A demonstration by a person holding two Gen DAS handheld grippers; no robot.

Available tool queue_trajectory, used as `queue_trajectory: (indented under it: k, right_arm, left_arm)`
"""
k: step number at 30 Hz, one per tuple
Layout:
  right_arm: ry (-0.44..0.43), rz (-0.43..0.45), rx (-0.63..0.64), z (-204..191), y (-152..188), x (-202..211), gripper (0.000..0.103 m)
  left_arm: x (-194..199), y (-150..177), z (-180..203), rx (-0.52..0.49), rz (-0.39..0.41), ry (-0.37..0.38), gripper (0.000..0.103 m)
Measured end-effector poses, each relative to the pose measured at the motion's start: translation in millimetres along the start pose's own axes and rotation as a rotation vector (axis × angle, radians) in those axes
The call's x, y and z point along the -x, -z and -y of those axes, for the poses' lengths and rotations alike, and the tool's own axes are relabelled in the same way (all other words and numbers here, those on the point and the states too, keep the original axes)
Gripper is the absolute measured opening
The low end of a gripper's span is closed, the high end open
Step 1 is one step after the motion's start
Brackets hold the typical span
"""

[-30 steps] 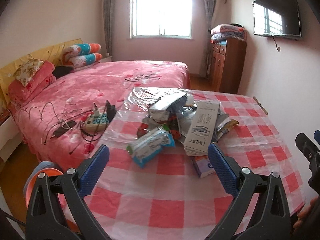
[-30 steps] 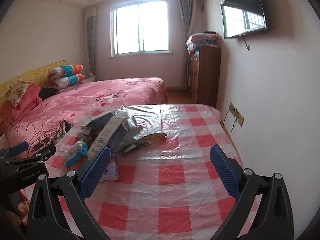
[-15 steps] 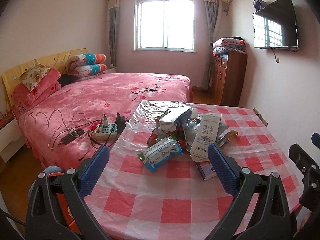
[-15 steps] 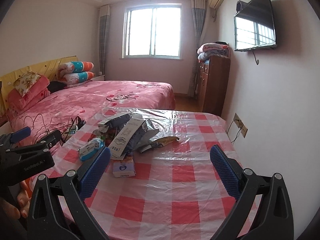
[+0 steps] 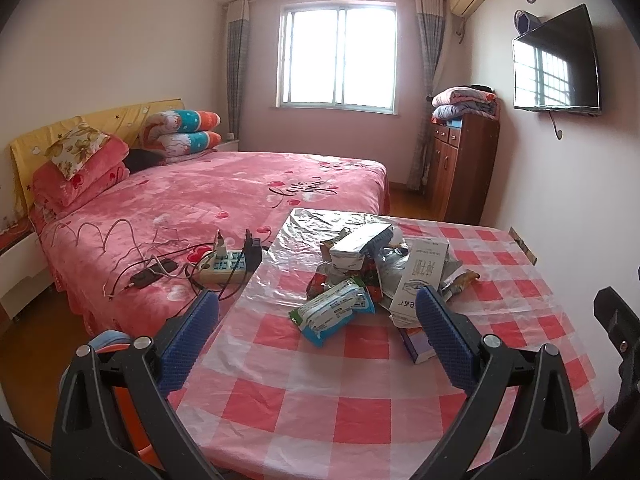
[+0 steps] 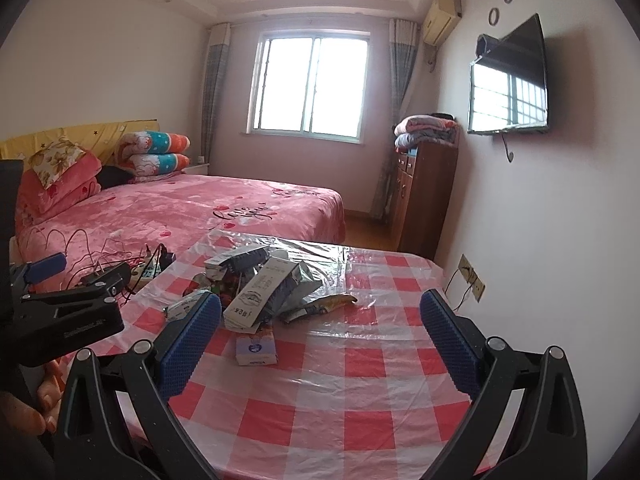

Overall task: Collect trash
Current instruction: 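Move both tools toward the trash pile on the checked table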

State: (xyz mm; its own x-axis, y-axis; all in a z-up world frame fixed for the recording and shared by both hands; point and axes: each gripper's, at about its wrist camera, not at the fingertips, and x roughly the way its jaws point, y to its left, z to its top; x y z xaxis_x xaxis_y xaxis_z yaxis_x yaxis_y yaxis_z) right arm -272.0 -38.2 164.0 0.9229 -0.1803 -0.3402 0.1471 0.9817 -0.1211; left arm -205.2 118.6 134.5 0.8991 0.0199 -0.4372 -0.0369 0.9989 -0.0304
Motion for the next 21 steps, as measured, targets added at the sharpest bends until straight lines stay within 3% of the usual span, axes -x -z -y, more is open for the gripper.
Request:
queue_trajectory:
  k: [11,21]
  right_arm:
    - [-0.014,-0.023,-0.009,-5.3,0.2,-2.1,0.099]
    - [-0.136,-0.112,-0.112,7.3,8.9,-28.9,0.099]
  left_arm:
    - [-3.7,1.3,-8.2,0.017,-0.004,-0.010,0.099]
    - [-25.8,13.8,-31.1,0.055,-0.047,0.046,0.099]
